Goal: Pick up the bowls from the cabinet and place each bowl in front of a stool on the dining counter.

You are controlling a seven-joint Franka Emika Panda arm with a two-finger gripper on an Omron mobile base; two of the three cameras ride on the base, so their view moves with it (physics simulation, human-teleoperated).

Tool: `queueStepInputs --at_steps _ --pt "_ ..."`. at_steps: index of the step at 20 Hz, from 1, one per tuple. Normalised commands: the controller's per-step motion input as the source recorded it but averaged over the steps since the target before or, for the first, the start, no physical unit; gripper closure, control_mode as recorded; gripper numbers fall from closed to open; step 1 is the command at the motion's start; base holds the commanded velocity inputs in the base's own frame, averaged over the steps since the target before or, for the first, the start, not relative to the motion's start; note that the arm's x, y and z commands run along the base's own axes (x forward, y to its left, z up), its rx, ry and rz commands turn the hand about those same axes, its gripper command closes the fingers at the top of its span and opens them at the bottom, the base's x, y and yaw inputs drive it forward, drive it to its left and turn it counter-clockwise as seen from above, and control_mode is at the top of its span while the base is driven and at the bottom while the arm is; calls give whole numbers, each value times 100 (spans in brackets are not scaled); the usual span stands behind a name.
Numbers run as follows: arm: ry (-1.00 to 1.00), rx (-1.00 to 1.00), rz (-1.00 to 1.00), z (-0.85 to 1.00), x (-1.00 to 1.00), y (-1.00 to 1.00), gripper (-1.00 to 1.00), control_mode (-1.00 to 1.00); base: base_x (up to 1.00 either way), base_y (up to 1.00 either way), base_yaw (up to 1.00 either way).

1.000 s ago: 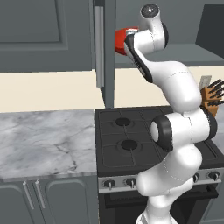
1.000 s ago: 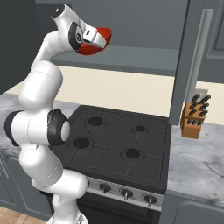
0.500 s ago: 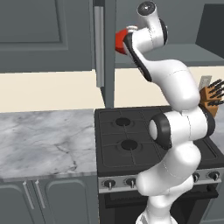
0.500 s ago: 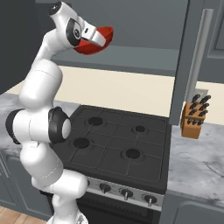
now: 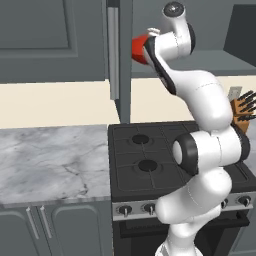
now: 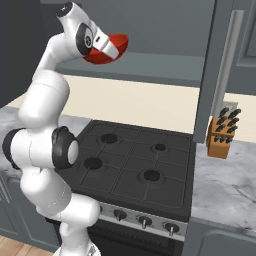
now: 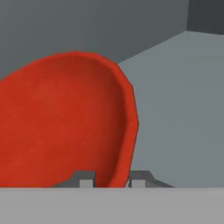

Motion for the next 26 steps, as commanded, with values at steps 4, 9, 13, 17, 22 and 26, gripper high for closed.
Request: queueStepInputs --at_steps 4,9,13,17,22,26 --pt "-9 42 0 -25 -57 -33 100 -100 0 0 0" --pt "-14 29 0 20 -90 -51 100 -100 0 0 0" --pt "-15 16 0 11 -96 -42 100 -100 0 0 0" --pt "-7 12 0 6 -79 -29 100 -100 0 0 0" --pt "0 6 0 13 -80 -26 100 -100 0 0 0" --pt "0 0 0 2 -58 -14 100 -100 0 0 0"
